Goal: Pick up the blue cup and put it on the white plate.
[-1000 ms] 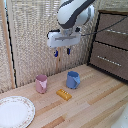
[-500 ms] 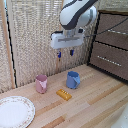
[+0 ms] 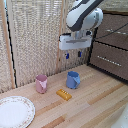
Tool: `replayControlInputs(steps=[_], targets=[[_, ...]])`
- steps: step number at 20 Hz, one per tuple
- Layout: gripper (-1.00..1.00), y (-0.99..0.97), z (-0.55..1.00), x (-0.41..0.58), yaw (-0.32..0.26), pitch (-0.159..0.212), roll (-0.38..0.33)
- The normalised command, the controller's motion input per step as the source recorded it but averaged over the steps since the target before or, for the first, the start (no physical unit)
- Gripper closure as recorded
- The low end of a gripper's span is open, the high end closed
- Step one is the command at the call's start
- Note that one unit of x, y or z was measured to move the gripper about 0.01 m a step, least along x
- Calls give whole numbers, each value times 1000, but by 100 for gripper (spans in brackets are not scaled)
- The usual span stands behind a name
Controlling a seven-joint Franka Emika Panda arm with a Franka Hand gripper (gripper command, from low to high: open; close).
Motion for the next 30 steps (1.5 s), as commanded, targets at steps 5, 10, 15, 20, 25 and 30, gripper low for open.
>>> replayControlInputs(steps=[5, 10, 15, 20, 25, 30], targets=[[-100, -379, -258, 0, -45, 0, 0], [-100, -266, -338, -5, -20, 0, -16], [-100, -174, -381, -64, 0, 5, -38], [-100, -123, -464, -75, 5, 1, -78], [-100, -51, -469, -66, 23, 0, -86], [-100, 125, -410, -109, 52, -16, -114]])
